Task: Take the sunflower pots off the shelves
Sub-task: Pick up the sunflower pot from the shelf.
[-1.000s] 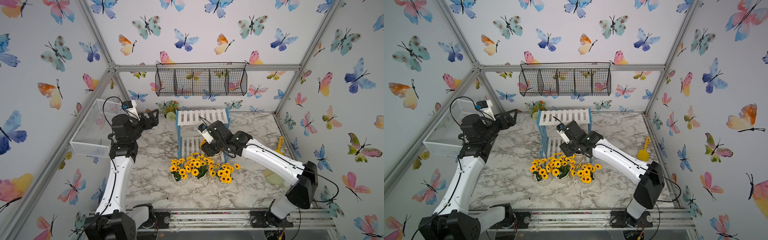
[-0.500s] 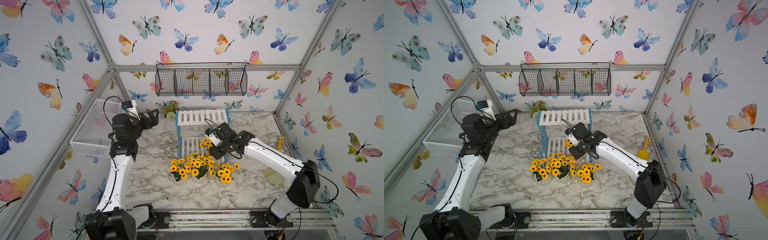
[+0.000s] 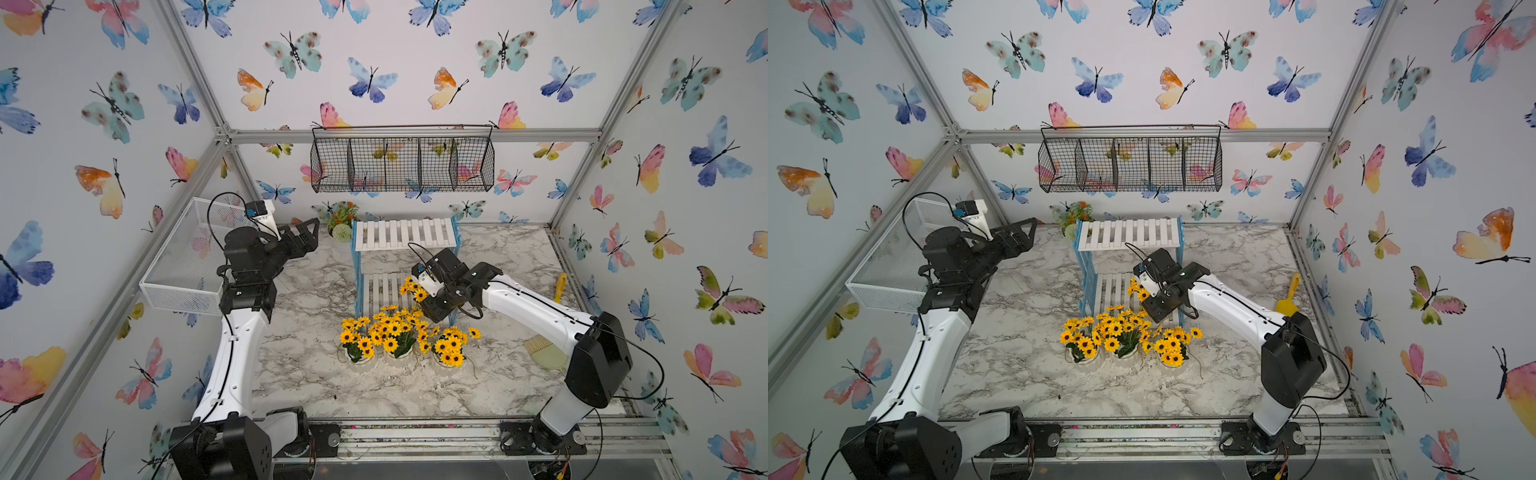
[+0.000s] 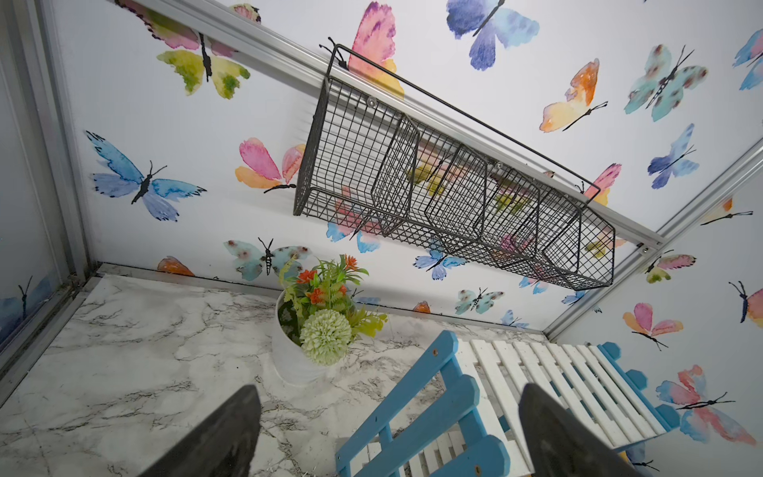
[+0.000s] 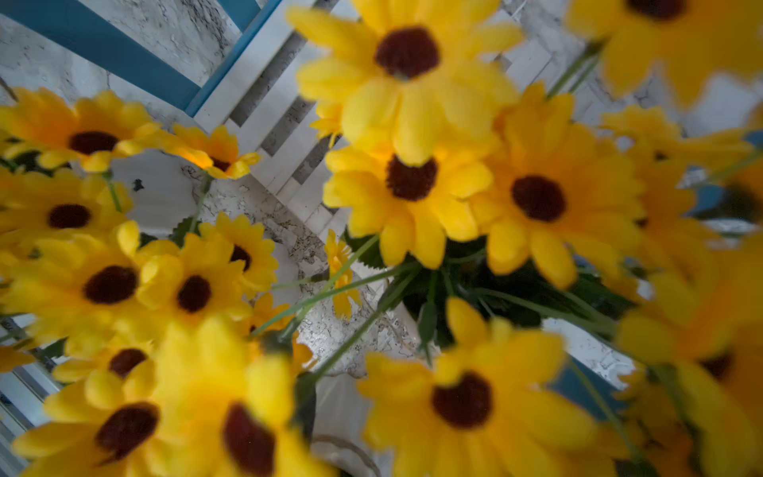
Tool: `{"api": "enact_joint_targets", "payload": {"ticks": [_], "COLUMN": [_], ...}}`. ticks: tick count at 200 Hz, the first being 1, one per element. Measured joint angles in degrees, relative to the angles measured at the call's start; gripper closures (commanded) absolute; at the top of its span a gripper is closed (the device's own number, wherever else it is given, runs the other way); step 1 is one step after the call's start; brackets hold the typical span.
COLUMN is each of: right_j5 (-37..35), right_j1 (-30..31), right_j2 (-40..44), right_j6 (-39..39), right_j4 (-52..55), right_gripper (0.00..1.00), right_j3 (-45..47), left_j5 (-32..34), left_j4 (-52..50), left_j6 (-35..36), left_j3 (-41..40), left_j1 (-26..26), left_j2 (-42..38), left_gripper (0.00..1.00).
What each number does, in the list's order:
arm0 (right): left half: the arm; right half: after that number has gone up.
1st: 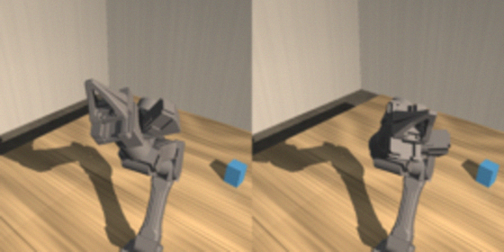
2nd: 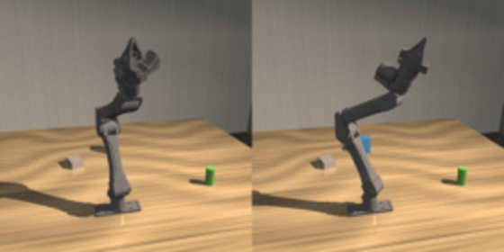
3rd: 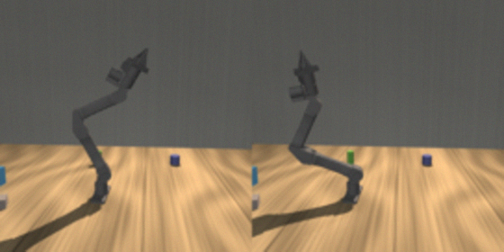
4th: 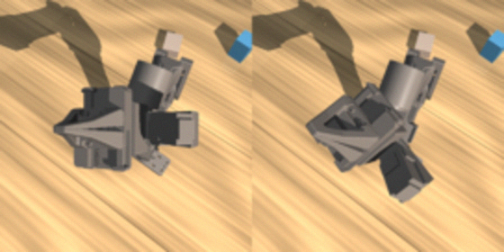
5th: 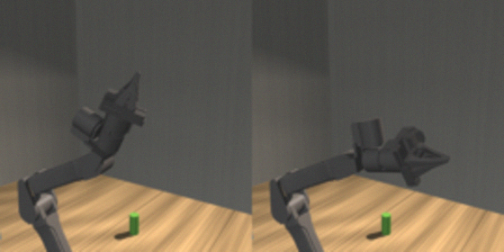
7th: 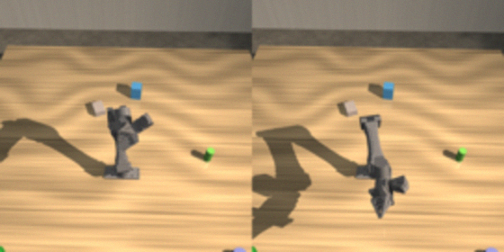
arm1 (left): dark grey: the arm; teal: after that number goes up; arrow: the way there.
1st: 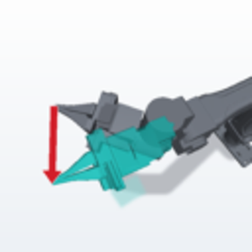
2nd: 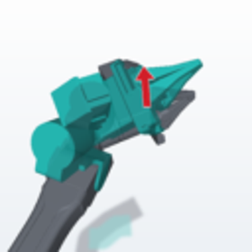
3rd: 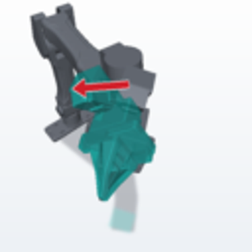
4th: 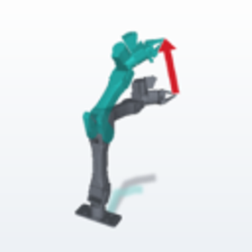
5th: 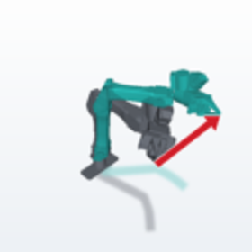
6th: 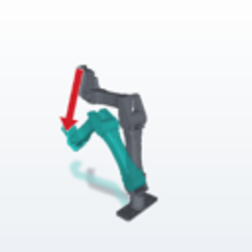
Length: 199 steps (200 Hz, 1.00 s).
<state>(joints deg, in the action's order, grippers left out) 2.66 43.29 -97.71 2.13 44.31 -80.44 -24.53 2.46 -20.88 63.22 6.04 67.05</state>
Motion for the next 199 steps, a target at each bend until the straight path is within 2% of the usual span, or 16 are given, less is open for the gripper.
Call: {"api": "enact_joint_targets", "payload": {"ticks": [146, 199], "right_j5": [0.59, 0.55], "right_j1": [-0.98, -0.98], "right_j2": [-9.03, -11.54], "right_j6": [3.04, 3.52], "right_j4": [-1.22, -1.29], "right_gripper": [0.44, 0.49], "right_j3": [-5.99, -7.82], "left_j5": [-1.33, -1.33], "left_j4": [1.14, 1.57], "left_j6": [-0.13, -0.2], "left_j3": [0.0, 0.0], "left_j1": [0.83, 1.03], "left_j2": [0.85, 0.85], "left_gripper": [0.03, 0.03]}}
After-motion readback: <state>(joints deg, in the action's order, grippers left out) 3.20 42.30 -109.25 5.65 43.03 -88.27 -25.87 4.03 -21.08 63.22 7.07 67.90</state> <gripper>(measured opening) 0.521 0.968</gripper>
